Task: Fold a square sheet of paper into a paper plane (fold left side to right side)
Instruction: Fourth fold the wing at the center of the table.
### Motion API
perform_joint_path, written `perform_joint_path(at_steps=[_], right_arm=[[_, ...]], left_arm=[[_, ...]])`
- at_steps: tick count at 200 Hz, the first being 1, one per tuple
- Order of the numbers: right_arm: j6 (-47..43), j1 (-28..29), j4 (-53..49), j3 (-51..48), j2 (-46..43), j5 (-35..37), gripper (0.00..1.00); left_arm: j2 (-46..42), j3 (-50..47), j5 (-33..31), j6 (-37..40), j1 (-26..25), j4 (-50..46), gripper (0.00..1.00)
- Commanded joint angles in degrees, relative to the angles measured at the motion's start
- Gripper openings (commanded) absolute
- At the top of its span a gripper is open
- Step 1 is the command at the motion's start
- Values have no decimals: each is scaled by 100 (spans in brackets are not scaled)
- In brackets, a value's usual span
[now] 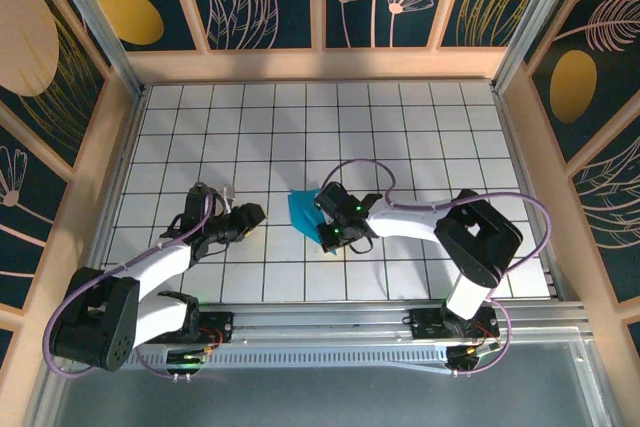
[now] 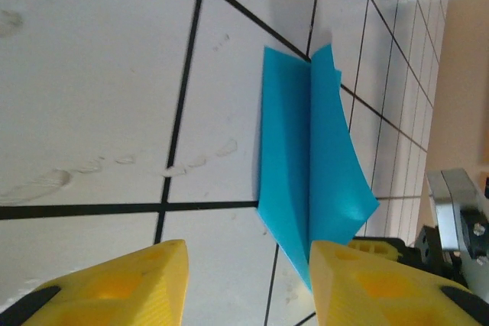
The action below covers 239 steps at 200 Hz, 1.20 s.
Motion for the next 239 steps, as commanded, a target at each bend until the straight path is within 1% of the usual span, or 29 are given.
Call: perform_joint_path(at_steps=[1, 23, 39, 66, 118, 165, 239], right_arm=[[-124, -124, 273, -190, -184, -585, 0], [-119, -301, 425, -302, -219, -989, 0], [-106, -421, 501, -378, -239, -1167, 0], [-114, -548, 478, -400, -243, -1240, 0], [-102, -604, 480, -373, -213, -1326, 0], [-49, -614, 524, -422, -209, -1370, 0], [-44, -613, 542, -423, -137, -1423, 0]], left_arm=[[203, 158, 223, -103, -276, 310, 45], [498, 353, 234, -178, -582, 455, 43], [690, 444, 221, -289, -702, 638, 42], [1018, 648, 171, -378, -943, 798, 42], [1793, 1135, -8, -477, -1425, 1052, 43], [2408, 1473, -58, -447, -1495, 1082, 44], [2728, 1649, 0, -459, -1547, 1205, 45]])
